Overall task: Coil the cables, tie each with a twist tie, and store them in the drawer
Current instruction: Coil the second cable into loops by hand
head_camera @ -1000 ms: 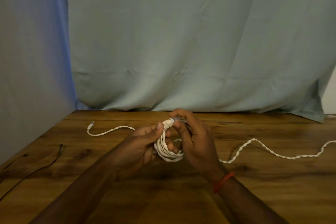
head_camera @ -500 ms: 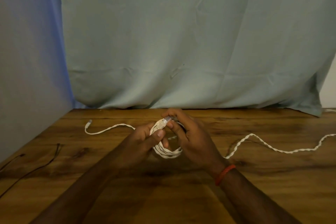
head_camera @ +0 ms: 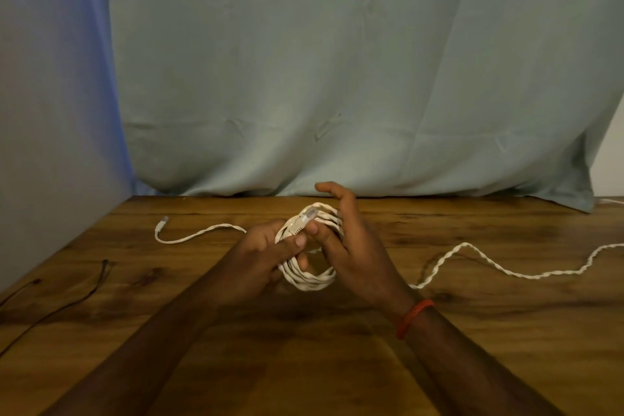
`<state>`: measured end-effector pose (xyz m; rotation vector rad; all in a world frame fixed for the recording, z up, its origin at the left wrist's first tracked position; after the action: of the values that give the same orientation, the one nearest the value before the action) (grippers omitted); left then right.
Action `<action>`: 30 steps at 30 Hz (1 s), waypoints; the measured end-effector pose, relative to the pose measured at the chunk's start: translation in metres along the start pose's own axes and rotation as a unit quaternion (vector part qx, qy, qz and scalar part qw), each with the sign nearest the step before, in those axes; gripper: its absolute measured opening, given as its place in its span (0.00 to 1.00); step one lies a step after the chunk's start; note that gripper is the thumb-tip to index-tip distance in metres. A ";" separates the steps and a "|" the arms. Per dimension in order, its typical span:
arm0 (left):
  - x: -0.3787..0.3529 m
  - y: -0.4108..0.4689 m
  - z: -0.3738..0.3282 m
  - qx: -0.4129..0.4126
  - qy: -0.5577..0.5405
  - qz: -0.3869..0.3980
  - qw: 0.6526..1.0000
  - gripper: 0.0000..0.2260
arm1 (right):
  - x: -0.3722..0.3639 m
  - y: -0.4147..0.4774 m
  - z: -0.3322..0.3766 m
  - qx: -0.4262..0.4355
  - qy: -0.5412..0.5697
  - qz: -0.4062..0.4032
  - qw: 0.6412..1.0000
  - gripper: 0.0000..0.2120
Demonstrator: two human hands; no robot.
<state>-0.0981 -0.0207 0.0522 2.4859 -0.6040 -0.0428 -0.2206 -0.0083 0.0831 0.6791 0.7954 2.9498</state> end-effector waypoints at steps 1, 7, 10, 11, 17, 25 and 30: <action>0.003 0.001 0.002 0.007 0.002 -0.008 1.000 0.08 | -0.001 -0.001 -0.001 -0.013 0.012 -0.001 1.000 0.19; 0.005 -0.002 0.010 0.070 -0.065 -0.089 0.991 0.15 | -0.010 0.000 -0.005 -0.026 -0.007 -0.050 0.998 0.10; 0.011 -0.004 0.015 0.094 -0.069 -0.095 0.989 0.15 | -0.012 0.000 -0.008 -0.039 -0.013 -0.047 0.998 0.06; 0.014 -0.004 0.016 0.099 -0.069 -0.096 0.988 0.15 | -0.013 0.001 -0.010 -0.048 -0.008 -0.038 0.998 0.06; 0.016 0.000 0.011 0.064 -0.085 -0.078 0.991 0.12 | -0.017 0.008 -0.037 -0.163 0.123 -0.009 0.979 0.11; 0.010 -0.002 0.013 0.087 -0.110 -0.077 0.987 0.04 | -0.014 0.008 -0.038 -0.153 -0.006 -0.024 0.988 0.06; 0.010 -0.003 0.014 0.091 -0.138 -0.069 0.984 0.08 | -0.015 0.003 -0.030 -0.143 -0.023 -0.031 0.989 0.07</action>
<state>-0.0902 -0.0300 0.0398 2.7200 -0.5672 -0.4094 -0.2192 -0.0268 0.0557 0.6845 0.3708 2.8944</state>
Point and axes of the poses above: each hand's wrist, its own y-axis towards the middle knuckle, its own x-axis out of the back of the hand, z = x × y, the point moved 9 cm from there along y, towards the middle knuckle, and after that the axes turned 15 degrees about -x, right-handed, at the moved point
